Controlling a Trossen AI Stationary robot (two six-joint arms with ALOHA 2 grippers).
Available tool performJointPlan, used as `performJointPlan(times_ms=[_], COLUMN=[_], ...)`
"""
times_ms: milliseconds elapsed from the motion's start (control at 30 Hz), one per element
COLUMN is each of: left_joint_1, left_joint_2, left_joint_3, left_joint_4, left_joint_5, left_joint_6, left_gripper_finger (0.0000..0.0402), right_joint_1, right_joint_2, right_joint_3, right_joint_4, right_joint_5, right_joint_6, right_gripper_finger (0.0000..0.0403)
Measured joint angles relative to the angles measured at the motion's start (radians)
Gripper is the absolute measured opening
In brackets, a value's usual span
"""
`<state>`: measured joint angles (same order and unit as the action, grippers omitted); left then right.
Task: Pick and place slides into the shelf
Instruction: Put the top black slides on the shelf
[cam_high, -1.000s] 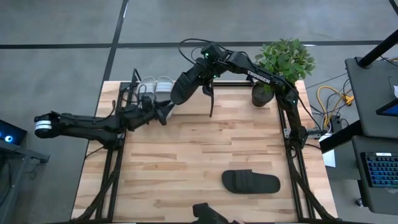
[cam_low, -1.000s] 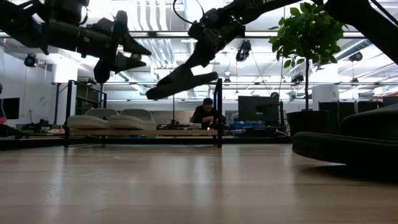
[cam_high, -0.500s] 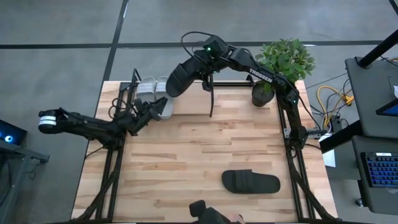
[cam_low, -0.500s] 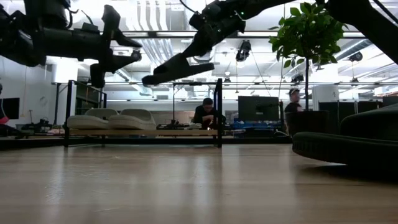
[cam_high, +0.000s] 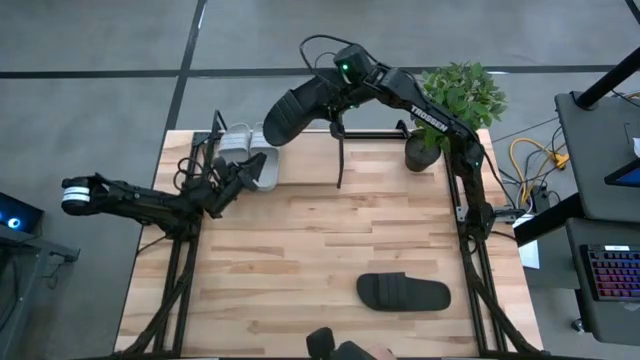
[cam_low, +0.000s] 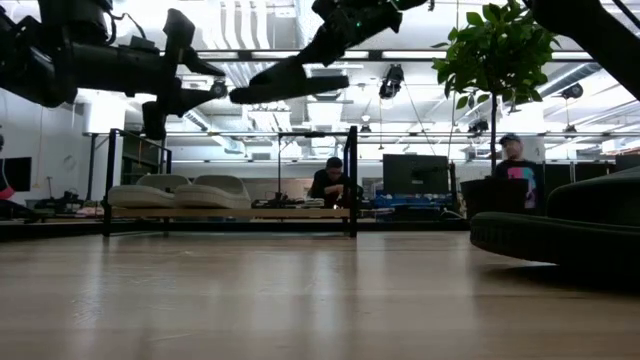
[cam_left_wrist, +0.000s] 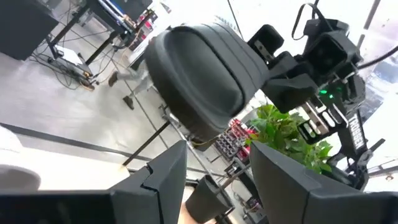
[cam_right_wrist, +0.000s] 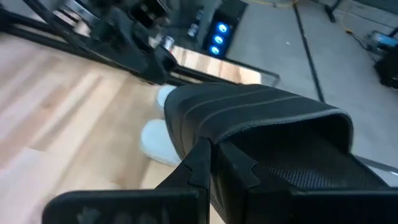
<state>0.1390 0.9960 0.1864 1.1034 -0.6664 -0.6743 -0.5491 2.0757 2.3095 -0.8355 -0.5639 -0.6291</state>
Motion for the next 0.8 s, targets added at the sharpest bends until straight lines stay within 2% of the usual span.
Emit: performJointPlan(times_ms=[167, 800], left_joint_1=[0.000, 0.001], left_joint_2=[0.003, 0.022], left_joint_3=[0.000, -0.002], left_joint_4=[0.074, 0.121], left_joint_5=[-0.003, 0.019], left_joint_6=[0.000, -0.002], left_gripper_finger=[0.0161, 0.0161], right_joint_1=[0.004, 0.056], right_joint_2=[-0.001, -0.001], right_joint_3=[0.010, -0.010], right_joint_4=[-0.006, -0.005], right_joint_5=[-0.090, -0.120], right_joint_6=[0.029, 0.023], right_gripper_finger=[0.0009, 0.0009])
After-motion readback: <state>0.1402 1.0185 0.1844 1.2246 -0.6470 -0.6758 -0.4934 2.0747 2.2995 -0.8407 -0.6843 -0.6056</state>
